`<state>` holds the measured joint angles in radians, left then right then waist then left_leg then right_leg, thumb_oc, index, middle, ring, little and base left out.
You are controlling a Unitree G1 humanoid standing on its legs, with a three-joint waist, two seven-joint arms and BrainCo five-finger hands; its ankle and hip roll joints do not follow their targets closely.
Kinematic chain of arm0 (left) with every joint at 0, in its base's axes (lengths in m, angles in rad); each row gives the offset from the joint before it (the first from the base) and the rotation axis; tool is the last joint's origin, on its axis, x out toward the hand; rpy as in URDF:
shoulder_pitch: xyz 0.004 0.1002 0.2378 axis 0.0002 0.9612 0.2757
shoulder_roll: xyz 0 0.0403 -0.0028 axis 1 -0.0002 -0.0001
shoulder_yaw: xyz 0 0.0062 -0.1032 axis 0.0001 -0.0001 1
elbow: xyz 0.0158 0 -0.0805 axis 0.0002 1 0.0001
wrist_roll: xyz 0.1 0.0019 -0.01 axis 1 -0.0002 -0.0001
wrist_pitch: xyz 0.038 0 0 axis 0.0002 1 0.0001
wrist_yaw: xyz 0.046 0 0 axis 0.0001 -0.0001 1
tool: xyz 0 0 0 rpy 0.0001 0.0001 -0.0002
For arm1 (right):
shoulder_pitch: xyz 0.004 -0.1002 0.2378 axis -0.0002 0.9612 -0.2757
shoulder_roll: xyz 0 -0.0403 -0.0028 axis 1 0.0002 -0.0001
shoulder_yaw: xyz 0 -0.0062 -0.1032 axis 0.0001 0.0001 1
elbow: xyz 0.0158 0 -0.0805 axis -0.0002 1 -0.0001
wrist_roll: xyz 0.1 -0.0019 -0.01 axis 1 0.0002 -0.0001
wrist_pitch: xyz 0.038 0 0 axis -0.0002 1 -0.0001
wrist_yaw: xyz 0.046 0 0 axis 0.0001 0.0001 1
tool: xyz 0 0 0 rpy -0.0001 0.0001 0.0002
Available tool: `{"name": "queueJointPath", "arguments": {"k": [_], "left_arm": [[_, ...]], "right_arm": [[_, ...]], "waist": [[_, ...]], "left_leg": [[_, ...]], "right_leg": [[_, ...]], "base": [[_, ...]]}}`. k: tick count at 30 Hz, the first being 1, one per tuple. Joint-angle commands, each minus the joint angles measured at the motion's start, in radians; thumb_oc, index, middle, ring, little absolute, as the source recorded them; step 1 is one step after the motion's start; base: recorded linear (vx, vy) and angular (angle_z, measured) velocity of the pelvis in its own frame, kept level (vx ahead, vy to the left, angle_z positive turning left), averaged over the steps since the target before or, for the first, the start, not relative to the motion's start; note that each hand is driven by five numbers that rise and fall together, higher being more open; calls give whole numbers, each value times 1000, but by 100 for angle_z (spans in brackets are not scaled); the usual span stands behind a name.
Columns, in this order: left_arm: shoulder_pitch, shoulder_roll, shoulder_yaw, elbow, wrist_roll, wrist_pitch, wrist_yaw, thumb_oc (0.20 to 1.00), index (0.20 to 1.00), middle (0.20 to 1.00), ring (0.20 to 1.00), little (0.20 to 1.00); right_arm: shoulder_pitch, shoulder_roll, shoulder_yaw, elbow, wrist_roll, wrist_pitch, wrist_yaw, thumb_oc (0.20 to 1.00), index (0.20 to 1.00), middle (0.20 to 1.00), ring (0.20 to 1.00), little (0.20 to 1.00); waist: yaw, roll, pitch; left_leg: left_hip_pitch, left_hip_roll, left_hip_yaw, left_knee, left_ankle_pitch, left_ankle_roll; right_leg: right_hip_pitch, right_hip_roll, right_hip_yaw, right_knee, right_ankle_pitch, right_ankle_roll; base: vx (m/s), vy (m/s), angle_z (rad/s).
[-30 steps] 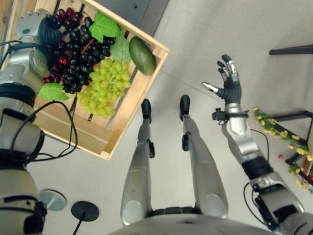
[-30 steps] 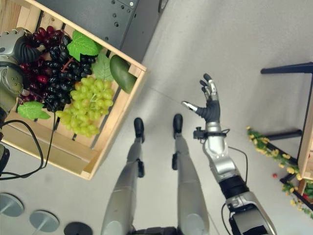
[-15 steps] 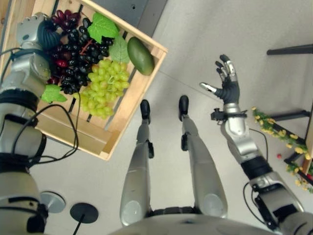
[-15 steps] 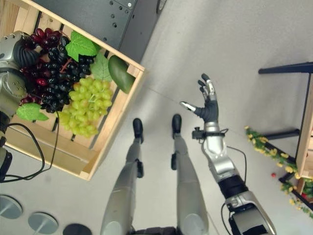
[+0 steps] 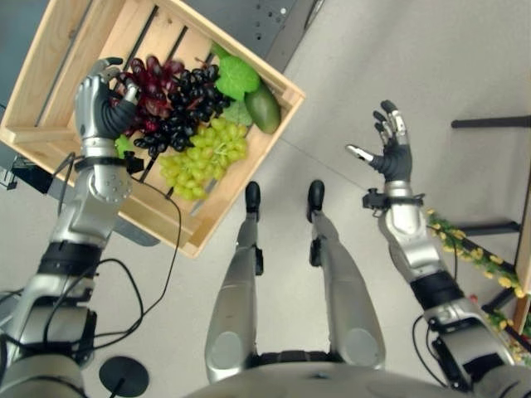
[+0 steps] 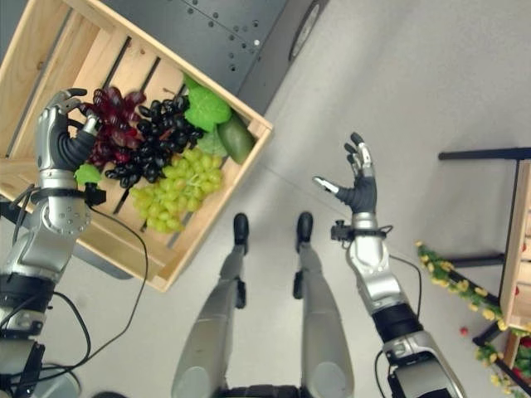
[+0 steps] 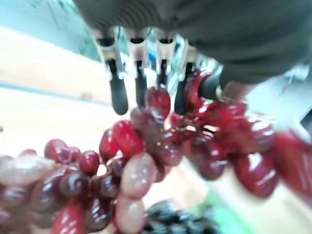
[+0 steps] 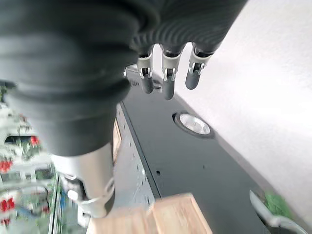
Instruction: Pick up the fruits from the basket on one side to the basket on the other side
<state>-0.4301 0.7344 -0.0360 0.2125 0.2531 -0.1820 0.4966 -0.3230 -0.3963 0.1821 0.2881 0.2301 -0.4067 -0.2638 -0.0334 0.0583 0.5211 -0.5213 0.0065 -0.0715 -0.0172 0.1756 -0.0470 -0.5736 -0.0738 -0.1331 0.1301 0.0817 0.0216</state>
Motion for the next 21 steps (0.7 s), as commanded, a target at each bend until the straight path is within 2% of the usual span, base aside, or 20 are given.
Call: {"name": "queueJointPath", "arguments": {"k": [1, 8, 15, 17, 19, 21], "left_arm": [[-69, 11, 79, -85, -21, -82, 39, 200, 200, 200, 200, 200], [-40, -9, 80, -167, -14, -109, -1, 200, 200, 200, 200, 200], [-15, -32, 64, -215, -48, -148, -55, 200, 200, 200, 200, 200], [-12, -29, 57, -229, -48, -157, -67, 200, 200, 200, 200, 200], [-4, -22, 48, -258, -100, -181, -94, 200, 200, 200, 200, 200], [-17, -10, 21, -272, -130, -195, -131, 200, 200, 200, 200, 200]], "right_arm": [[26, -37, -31, -78, 43, -24, 35, 1000, 1000, 1000, 1000, 1000], [69, -52, -38, -97, 54, -5, 98, 1000, 1000, 1000, 1000, 1000], [117, -71, -41, -116, 51, 8, 152, 1000, 1000, 1000, 1000, 1000], [114, -72, -39, -120, 64, 6, 166, 1000, 1000, 1000, 1000, 1000], [96, -78, -14, -132, 78, 6, 189, 1000, 1000, 1000, 1000, 1000], [75, -108, 18, -148, 57, 19, 222, 1000, 1000, 1000, 1000, 1000]], "waist": [[10, -18, -1], [8, 0, -2], [5, 16, -57], [4, 14, -79], [9, -5, -98], [19, -21, -104]], "left_leg": [[78, 13, -22, 118, -150, -68], [205, 19, -21, 86, -143, -66], [268, 37, -29, 59, -138, -70], [279, 42, -25, 80, -151, -67], [293, 36, -36, 148, -188, -56], [299, 3, -72, 185, -210, -52]], "right_leg": [[117, -67, 5, -33, -20, 126], [226, -63, -4, -24, -42, 121], [263, -52, -20, 13, -78, 111], [280, -44, -16, 23, -90, 106], [303, -25, 11, 41, -105, 94], [319, -22, 30, 45, -105, 91]], "base": [[0, 0, 0], [-9, 7, -2], [27, -26, 1], [66, -52, 1], [60, -38, -4], [41, 6, -30]]}}
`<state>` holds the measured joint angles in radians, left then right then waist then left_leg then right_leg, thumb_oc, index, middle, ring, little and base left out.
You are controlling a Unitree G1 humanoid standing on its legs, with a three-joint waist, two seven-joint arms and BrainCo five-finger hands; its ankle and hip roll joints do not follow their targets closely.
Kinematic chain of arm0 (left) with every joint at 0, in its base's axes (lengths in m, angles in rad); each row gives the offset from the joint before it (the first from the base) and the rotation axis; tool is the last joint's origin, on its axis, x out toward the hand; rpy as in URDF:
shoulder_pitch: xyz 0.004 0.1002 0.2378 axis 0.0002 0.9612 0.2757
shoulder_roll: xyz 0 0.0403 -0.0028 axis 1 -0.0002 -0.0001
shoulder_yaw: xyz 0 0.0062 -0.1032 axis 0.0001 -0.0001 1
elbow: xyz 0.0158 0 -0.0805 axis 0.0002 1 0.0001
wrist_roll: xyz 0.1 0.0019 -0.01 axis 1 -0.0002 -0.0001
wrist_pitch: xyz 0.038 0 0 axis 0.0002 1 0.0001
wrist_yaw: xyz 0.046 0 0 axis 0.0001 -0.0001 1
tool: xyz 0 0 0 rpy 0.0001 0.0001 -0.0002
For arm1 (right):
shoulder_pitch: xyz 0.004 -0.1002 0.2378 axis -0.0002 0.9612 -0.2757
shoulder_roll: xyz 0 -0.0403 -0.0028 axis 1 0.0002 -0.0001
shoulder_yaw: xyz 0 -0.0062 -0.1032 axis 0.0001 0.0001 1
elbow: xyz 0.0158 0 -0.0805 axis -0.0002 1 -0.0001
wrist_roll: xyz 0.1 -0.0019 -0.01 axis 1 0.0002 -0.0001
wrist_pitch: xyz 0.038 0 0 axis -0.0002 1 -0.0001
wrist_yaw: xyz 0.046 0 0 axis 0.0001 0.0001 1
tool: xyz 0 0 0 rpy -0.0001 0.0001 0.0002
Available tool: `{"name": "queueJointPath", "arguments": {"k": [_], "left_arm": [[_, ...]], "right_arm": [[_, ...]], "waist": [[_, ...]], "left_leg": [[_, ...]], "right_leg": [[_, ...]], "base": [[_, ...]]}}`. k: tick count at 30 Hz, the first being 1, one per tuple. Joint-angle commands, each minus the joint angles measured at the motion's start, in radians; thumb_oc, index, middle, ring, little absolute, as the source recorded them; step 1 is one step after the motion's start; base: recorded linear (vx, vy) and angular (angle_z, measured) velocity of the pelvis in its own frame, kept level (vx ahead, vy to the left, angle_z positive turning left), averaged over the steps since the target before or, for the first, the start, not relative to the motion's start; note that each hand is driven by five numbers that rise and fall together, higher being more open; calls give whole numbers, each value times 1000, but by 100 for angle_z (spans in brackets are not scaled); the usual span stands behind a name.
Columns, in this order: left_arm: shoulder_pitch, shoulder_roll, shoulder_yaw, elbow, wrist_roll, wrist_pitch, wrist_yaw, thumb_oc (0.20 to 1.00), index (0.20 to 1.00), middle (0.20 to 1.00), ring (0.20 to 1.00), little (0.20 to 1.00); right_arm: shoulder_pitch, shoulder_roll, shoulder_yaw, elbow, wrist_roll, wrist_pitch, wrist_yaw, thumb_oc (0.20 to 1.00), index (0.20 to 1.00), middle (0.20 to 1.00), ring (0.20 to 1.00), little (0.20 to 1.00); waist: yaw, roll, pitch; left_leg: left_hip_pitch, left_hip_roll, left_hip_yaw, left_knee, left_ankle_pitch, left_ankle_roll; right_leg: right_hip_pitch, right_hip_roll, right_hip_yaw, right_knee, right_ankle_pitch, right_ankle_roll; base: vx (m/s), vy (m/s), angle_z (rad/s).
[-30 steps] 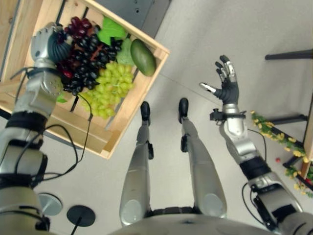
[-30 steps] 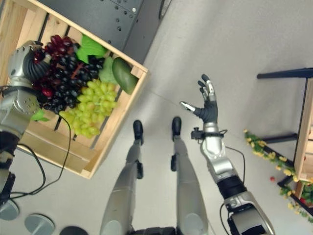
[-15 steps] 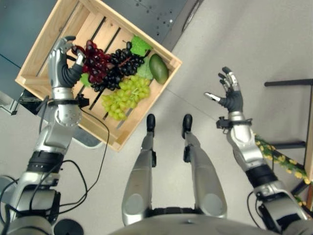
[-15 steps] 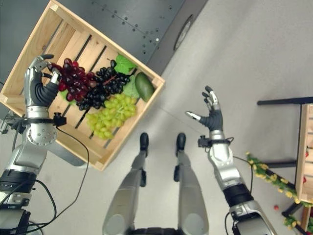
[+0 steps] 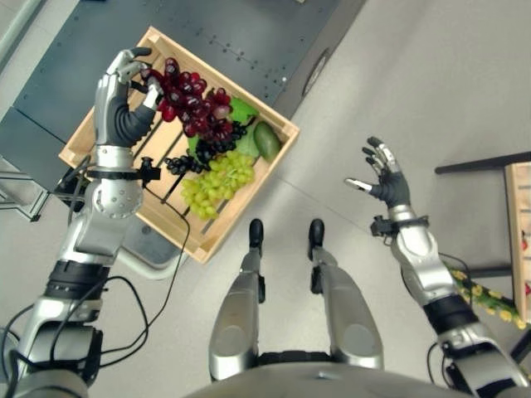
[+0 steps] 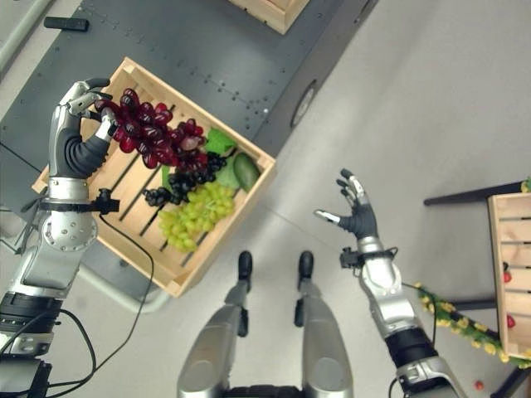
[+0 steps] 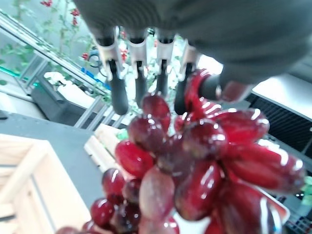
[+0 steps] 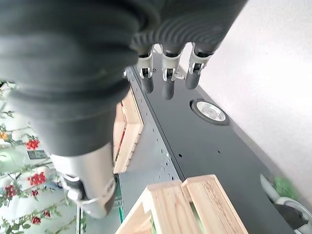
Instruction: Pick up the fruits from the basket on one side to the basket on the other side
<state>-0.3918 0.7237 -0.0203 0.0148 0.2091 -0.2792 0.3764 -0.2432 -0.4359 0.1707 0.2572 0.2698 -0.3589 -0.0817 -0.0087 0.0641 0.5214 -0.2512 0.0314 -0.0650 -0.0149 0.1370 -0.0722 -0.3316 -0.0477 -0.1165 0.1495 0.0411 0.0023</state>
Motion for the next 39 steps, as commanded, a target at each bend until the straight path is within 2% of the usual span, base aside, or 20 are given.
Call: {"name": "queueJointPath", "arguments": {"k": [1, 2, 3, 4, 5, 7, 10, 11, 12, 13, 14, 15, 16, 17, 18, 19, 21, 28, 33, 39], "left_arm": [[-65, 1, -11, -81, -98, -103, -26, 200, 200, 200, 200, 200], [-67, 1, -12, -81, -100, -103, -27, 200, 200, 200, 200, 200], [-84, -13, -42, -107, -129, -107, -64, 200, 200, 200, 200, 200], [-84, -13, -42, -107, -129, -107, -64, 200, 200, 200, 200, 200], [-96, 8, -65, -132, -143, -116, -111, 200, 200, 200, 200, 200], [-110, 16, -96, -146, -175, -123, -153, 200, 200, 200, 200, 200], [-147, 36, -142, -150, -179, -119, -177, 200, 200, 200, 200, 200], [-145, 46, -157, -156, -190, -117, -196, 200, 200, 200, 200, 200], [-145, 48, -156, -156, -191, -117, -196, 200, 200, 200, 200, 200], [-145, 54, -154, -167, -202, -116, -208, 200, 200, 200, 200, 200], [-144, 55, -153, -169, -203, -115, -210, 200, 200, 200, 200, 200], [-143, 54, -142, -180, -214, -112, -228, 200, 200, 200, 200, 200], [-149, 46, -151, -179, -230, -119, -238, 200, 200, 200, 200, 200], [-173, 25, -180, -169, -248, -123, -251, 200, 200, 200, 200, 200], [-173, 25, -181, -169, -248, -123, -251, 200, 200, 200, 200, 200], [-197, 1, -209, -162, -270, -125, -269, 200, 200, 200, 200, 200], [-225, -25, -244, -162, -276, -118, -283, 200, 200, 200, 200, 200], [-277, -39, -317, -160, -330, -113, -327, 200, 200, 200, 200, 200], [-295, -58, -337, -168, -357, -104, -328, 200, 200, 200, 200, 200], [-286, -65, -340, -175, -368, -96, -322, 200, 200, 200, 200, 200]], "right_arm": [[-16, -78, 38, -121, 10, -23, 47, 1000, 1000, 1000, 1000, 1000], [-17, -78, 37, -120, 10, -22, 47, 1000, 1000, 1000, 1000, 1000], [-64, -98, 75, -112, 6, -9, 75, 1000, 1000, 1000, 1000, 1000], [-65, -98, 75, -112, 6, -9, 75, 1000, 1000, 1000, 1000, 1000], [-118, -117, 118, -135, 40, 8, 128, 1000, 1000, 1000, 1000, 1000], [-151, -115, 149, -157, 72, 29, 168, 1000, 1000, 1000, 1000, 1000], [-189, -96, 171, -174, 74, 45, 178, 1000, 1000, 1000, 1000, 1000], [-211, -70, 194, -163, 63, 61, 183, 1000, 1000, 1000, 1000, 1000], [-212, -68, 195, -162, 62, 61, 182, 1000, 1000, 1000, 1000, 1000], [-256, -38, 209, -162, 63, 69, 186, 1000, 1000, 1000, 1000, 1000], [-257, -37, 210, -161, 64, 69, 186, 1000, 1000, 1000, 1000, 1000], [-262, -19, 222, -143, 75, 83, 197, 1000, 1000, 1000, 1000, 1000], [-256, -18, 223, -144, 80, 88, 203, 1000, 1000, 1000, 1000, 1000], [-242, -23, 221, -150, 92, 98, 216, 1000, 1000, 1000, 1000, 1000], [-242, -23, 221, -150, 92, 98, 216, 1000, 1000, 1000, 1000, 1000], [-236, -22, 220, -156, 111, 100, 227, 1000, 1000, 1000, 1000, 1000], [-227, -7, 228, -149, 173, 115, 252, 1000, 1000, 1000, 1000, 1000], [-227, 1, 281, -124, 291, 179, 306, 1000, 1000, 1000, 1000, 1000], [-238, 31, 307, -114, 400, 201, 307, 1000, 1000, 1000, 1000, 1000], [-273, 56, 292, -106, 423, 188, 262, 1000, 1000, 1000, 1000, 1000]], "waist": [[0, -31, -109], [-1, -31, -109], [20, -42, -132], [20, -42, -133], [25, -53, -156], [15, -67, -192], [14, -86, -199], [20, -94, -203], [23, -96, -200], [57, -94, -201], [56, -94, -199], [72, -94, -217], [59, -97, -228], [41, -102, -244], [42, -102, -245], [26, -104, -262], [25, -116, -294], [8, -127, -338], [6, -124, -356], [10, -120, -371]], "left_leg": [[31, -53, -107, 179, -177, -22], [32, -55, -107, 179, -177, -21], [-5, -169, -189, 185, -169, -5], [-6, -169, -189, 186, -169, -5], [-7, -186, -200, 199, -176, 3], [26, -170, -167, 168, -184, 21], [54, -157, -109, 152, -194, 38], [81, -140, -63, 139, -202, 50], [85, -139, -59, 138, -203, 50], [92, -106, -8, 137, -204, 45], [95, -105, -9, 140, -208, 45], [95, -87, 14, 149, -209, 45], [100, -93, 6, 145, -208, 51], [110, -103, -7, 139, -211, 59], [110, -103, -6, 138, -210, 59], [113, -107, -13, 132, -210, 60], [119, -108, 4, 116, -211, 58], [153, -93, 17, 81, -202, 48], [176, -79, 15, 68, -199, 39], [202, -61, 27, 56, -201, 34]], "right_leg": [[85, -45, 21, 16, -62, 111], [87, -46, 21, 15, -62, 112], [91, -29, 63, -12, -42, 117], [90, -29, 63, -12, -42, 117], [88, -10, 118, -20, -24, 131], [100, -12, 131, -44, -12, 145], [104, -19, 130, -34, -7, 161], [103, -36, 95, -3, -1, 173], [103, -35, 98, 1, -4, 174], [103, -106, -42, 36, -10, 176], [105, -106, -43, 41, -15, 176], [149, -148, -87, 53, -32, 165], [157, -133, -45, 52, -34, 163], [161, -101, 38, 47, -42, 161], [160, -101, 38, 46, -41, 161], [168, -94, 82, 27, -41, 161], [202, -109, 59, -47, -21, 166], [245, -97, 67, -112, -6, 168], [267, -86, 63, -131, -7, 161], [291, -79, 61, -155, -4, 159]], "base": [[29, 25, -40], [75, 61, -33], [64, 48, -25], [108, 156, -43], [47, 112, -49], [112, 211, -100], [58, 191, -88], [14, 95, -85], [-50, 131, -127], [-56, 37, -110], [-80, 22, -161], [-10, 5, -121], [26, 26, -108], [50, 41, -31], [77, 25, 3], [68, -13, 24], [62, -38, 18], [44, -54, -21], [39, -48, -11], [41, -38, -4]]}}
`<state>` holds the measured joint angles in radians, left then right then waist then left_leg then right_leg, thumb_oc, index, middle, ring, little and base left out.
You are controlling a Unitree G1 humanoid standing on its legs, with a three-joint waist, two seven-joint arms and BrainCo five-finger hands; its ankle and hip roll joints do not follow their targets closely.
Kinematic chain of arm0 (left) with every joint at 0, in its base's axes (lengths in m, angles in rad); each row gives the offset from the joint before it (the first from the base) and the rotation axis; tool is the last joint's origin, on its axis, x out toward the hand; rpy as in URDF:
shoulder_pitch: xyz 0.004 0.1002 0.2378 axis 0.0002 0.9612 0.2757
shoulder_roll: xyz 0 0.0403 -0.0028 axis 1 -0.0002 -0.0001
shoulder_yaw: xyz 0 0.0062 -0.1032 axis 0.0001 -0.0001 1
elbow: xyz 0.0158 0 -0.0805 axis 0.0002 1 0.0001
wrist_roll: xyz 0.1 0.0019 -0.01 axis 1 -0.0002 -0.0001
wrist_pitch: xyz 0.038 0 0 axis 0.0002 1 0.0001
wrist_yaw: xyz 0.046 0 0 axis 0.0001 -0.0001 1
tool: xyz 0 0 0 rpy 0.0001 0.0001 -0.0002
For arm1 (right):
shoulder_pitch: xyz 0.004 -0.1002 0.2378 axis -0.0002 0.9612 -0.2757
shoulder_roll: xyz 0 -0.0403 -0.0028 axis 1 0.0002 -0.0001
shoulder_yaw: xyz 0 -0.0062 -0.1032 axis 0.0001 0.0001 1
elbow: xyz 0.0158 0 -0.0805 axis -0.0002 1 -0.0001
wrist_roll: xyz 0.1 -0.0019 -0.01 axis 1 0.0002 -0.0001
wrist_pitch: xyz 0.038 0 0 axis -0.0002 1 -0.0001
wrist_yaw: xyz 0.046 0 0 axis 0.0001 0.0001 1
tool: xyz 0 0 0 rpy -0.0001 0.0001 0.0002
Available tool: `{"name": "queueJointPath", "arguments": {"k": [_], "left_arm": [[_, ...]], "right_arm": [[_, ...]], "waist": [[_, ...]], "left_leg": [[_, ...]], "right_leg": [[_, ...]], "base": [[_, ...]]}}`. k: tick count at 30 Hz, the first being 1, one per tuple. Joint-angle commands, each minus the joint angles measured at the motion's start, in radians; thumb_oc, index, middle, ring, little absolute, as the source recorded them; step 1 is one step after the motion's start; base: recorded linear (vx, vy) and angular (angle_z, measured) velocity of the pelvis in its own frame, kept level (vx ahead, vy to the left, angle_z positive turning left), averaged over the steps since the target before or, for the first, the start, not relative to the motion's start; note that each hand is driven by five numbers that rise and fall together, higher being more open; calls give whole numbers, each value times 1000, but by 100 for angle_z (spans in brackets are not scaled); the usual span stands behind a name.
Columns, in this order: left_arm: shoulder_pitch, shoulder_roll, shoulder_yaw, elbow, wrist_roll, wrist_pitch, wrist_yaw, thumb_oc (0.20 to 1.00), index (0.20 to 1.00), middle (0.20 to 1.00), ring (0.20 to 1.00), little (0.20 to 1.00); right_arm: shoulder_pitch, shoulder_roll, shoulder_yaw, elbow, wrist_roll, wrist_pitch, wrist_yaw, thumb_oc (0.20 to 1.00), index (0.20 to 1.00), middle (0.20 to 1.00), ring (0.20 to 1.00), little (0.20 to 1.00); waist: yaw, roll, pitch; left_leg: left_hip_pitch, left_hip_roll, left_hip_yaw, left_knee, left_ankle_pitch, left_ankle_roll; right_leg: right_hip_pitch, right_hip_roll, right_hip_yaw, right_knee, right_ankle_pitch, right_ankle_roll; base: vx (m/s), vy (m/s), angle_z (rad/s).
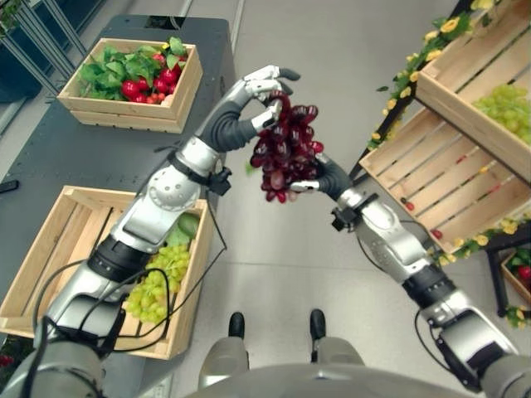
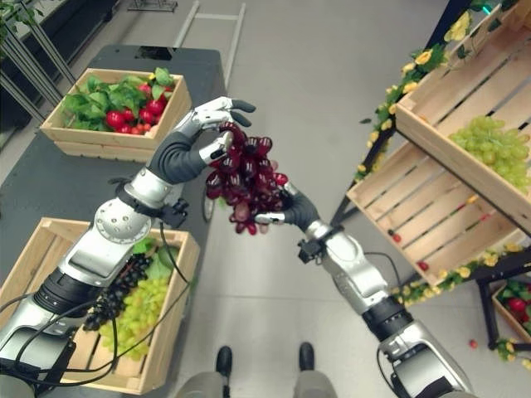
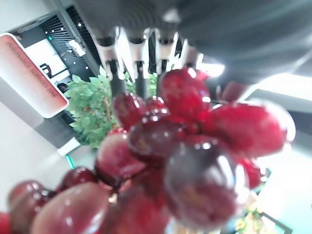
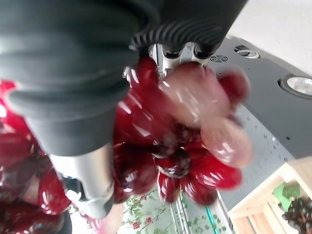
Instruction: Pick up the fruits from the basket on one side to the basket on the other side
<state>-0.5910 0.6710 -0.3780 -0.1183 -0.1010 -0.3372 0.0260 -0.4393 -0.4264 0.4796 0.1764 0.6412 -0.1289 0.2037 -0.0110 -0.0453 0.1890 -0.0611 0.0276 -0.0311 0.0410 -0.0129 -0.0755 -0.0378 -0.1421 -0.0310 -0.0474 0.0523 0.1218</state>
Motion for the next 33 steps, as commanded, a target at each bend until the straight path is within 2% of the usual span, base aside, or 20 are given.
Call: {"name": "queueJointPath", "arguments": {"k": [1, 8, 9, 18, 19, 20, 21, 22, 32, 33], "left_arm": [[-85, -9, 21, -51, -65, -39, 30, 200, 200, 200, 200, 200], [-78, -12, 26, -67, -90, -34, 30, 200, 200, 200, 200, 200], [-75, -23, 26, -70, -88, -31, 33, 200, 200, 200, 200, 200], [-52, -42, 42, -71, -88, -29, 33, 200, 200, 200, 200, 200], [-47, -41, 46, -70, -87, -31, 34, 200, 200, 200, 200, 200], [-44, -41, 49, -70, -85, -31, 35, 200, 200, 200, 200, 200], [-44, -41, 49, -70, -85, -31, 35, 200, 200, 200, 200, 200], [-41, -40, 53, -71, -77, -30, 38, 200, 200, 200, 200, 200], [-20, -41, 75, -64, -56, -33, 45, 200, 200, 200, 200, 200], [-11, -47, 78, -64, -50, -32, 47, 200, 200, 200, 200, 200]], "right_arm": [[-88, 65, -19, -20, 66, -45, -35, 1000, 1000, 1000, 1000, 1000], [-106, 105, 4, 5, 166, -31, -35, 1000, 1000, 1000, 1000, 1000], [-94, 125, 19, -4, 242, -19, -12, 1000, 1000, 1000, 1000, 1000], [-64, 129, 43, -56, 378, 7, 55, 1000, 1000, 1000, 1000, 1000], [-62, 125, 44, -74, 384, 10, 64, 755, 755, 755, 755, 755], [-59, 119, 47, -87, 388, 11, 70, 451, 451, 451, 451, 451], [-58, 118, 47, -87, 388, 11, 69, 451, 451, 451, 451, 451], [-55, 110, 46, -104, 397, 8, 75, 200, 200, 200, 200, 200], [-27, 77, 27, -171, 376, 8, 86, 200, 200, 200, 200, 200], [-14, 83, 24, -161, 376, 10, 85, 200, 200, 200, 200, 200]], "waist": [[14, -7, -44], [19, -3, -56], [20, -3, -60], [18, -1, -70], [17, 0, -71], [16, -1, -72], [16, 0, -72], [14, 0, -72], [4, 0, -78], [3, 3, -79]], "left_leg": [[21, -51, -3, -8, -48, 35], [38, -41, -3, -23, -40, 28], [45, -39, -7, -28, -38, 26], [63, -37, -13, -38, -39, 24], [63, -37, -12, -38, -39, 24], [64, -36, -11, -38, -40, 24], [64, -36, -11, -38, -40, 24], [65, -36, -10, -38, -40, 24], [60, -41, -5, -38, -33, 27], [67, -39, -3, -40, -45, 28]], "right_leg": [[6, 18, -25, 32, -15, 39], [26, 25, -26, 17, -18, 32], [36, 26, -27, 14, -21, 29], [56, 24, -32, 7, -24, 27], [57, 24, -31, 6, -24, 27], [57, 23, -30, 6, -25, 27], [57, 23, -30, 6, -25, 27], [59, 23, -28, 6, -24, 28], [49, 16, -20, 9, -12, 33], [54, 17, -21, 8, -19, 34]], "base": [[24, -34, -11], [29, -22, -5], [0, 0, 0], [18, -5, 0], [0, 0, 0], [9, 9, -4], [2, 10, -4], [0, 10, -3], [-3, 5, 0], [4, 30, -4]]}}
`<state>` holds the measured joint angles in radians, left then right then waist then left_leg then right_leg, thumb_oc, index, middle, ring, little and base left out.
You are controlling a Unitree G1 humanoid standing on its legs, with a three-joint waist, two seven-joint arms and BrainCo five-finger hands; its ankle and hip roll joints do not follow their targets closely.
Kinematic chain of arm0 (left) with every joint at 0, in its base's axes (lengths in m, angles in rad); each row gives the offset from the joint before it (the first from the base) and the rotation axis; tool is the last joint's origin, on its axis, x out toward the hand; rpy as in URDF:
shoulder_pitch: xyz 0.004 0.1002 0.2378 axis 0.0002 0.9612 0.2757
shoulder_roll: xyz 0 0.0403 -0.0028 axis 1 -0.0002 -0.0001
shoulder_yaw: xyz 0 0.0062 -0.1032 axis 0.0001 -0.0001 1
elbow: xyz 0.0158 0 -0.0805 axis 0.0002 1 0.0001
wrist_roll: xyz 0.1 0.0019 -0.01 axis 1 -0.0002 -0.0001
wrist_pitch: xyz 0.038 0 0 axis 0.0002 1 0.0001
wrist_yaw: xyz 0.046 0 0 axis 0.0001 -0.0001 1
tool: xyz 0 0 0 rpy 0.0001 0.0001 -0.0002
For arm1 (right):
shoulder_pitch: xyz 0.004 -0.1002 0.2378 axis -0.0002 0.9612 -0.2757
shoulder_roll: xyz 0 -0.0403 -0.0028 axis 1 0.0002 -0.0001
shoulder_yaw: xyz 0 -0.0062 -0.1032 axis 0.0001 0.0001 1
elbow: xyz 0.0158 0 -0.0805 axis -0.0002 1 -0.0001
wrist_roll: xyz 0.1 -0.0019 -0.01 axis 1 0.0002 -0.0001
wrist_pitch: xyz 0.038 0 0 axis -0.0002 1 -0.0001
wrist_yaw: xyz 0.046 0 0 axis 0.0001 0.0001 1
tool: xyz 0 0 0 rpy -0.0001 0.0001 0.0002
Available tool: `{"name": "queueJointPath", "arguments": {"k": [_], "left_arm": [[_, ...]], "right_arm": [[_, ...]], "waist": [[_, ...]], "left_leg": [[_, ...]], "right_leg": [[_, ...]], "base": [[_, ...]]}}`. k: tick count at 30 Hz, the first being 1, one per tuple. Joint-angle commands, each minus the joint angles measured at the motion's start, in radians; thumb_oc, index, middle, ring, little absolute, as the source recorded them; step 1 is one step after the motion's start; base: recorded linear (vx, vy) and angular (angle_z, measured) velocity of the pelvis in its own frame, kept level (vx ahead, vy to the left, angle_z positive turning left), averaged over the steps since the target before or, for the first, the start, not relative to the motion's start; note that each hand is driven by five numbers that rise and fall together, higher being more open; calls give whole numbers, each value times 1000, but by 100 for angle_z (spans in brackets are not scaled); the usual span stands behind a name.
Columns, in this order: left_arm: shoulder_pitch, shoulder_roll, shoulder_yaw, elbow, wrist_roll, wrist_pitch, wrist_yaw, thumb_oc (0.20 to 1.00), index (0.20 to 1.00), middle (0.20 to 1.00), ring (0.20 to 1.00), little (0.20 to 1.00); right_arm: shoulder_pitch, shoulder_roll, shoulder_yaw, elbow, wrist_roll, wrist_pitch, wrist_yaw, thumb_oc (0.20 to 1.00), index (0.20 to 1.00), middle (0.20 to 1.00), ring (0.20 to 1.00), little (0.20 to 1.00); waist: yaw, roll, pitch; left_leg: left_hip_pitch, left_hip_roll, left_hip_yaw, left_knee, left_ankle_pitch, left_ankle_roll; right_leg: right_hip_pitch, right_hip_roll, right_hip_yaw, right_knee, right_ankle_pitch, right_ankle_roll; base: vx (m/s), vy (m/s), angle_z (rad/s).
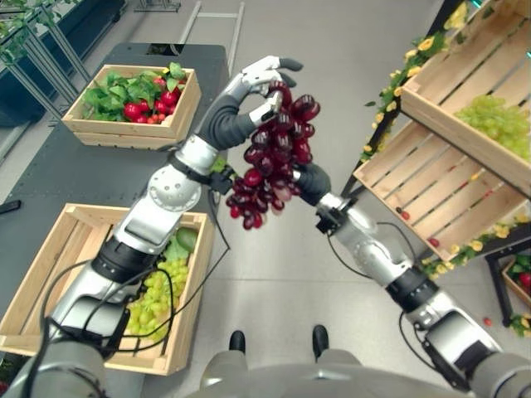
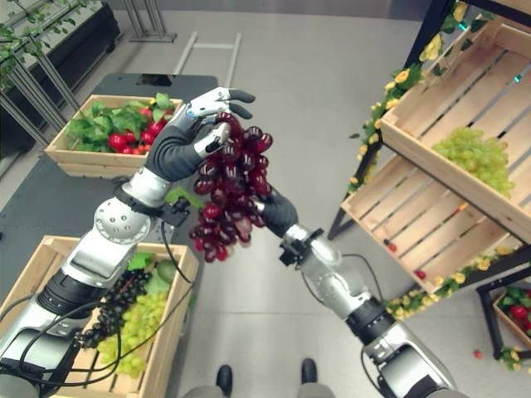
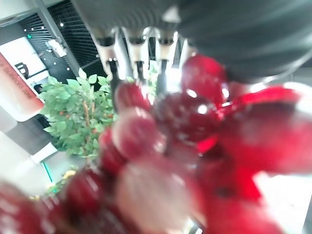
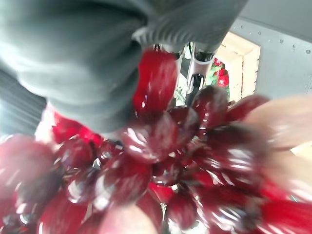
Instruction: Pick up the fruits from the basket on one side to the basket on the other side
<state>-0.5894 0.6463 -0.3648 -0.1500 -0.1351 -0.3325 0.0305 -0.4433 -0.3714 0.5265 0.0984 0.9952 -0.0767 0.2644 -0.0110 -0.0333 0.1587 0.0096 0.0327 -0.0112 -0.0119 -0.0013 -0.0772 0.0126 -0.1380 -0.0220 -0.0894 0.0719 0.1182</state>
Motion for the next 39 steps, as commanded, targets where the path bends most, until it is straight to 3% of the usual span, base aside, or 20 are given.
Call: {"name": "queueJointPath", "arguments": {"k": [1, 22, 23, 28, 39], "left_arm": [[-10, -23, 68, -36, -13, -37, 43, 200, 200, 200, 200, 200], [12, -50, 93, -2, -37, -29, 52, 216, 216, 216, 216, 216], [19, -72, 99, 27, -88, -20, 52, 1000, 1000, 1000, 1000, 1000], [13, -95, 97, 97, -198, 3, 39, 1000, 1000, 1000, 1000, 1000], [22, -117, 105, 133, -215, 17, 58, 1000, 1000, 1000, 1000, 1000]], "right_arm": [[-4, 29, -23, -80, 17, -41, 25, 200, 200, 200, 200, 200], [59, 103, -31, -50, 76, -39, 27, 200, 200, 200, 200, 200], [87, 119, -28, -57, 109, -33, 31, 200, 200, 200, 200, 200], [147, 128, -16, -91, 154, -12, 38, 200, 200, 200, 200, 200], [170, 138, -7, -131, 195, -13, 39, 200, 200, 200, 200, 200]], "waist": [[2, -9, -48], [-10, -9, -58], [-13, -9, -57], [-22, 1, -57], [-29, 13, -60]], "left_leg": [[-2, -44, -22, 14, -59, 30], [9, -46, -11, 20, -66, 32], [12, -47, -13, 20, -66, 32], [13, -49, -15, 22, -64, 30], [13, -46, -10, 16, -57, 28]], "right_leg": [[4, 13, -29, 51, -38, 39], [7, 7, -15, 56, -43, 37], [13, 7, -16, 56, -45, 35], [17, 5, -21, 60, -48, 32], [17, 2, -22, 55, -46, 29]], "base": [[36, 25, -5], [5, 3, -3], [9, -7, -6], [2, -2, -1], [0, 0, 0]]}}
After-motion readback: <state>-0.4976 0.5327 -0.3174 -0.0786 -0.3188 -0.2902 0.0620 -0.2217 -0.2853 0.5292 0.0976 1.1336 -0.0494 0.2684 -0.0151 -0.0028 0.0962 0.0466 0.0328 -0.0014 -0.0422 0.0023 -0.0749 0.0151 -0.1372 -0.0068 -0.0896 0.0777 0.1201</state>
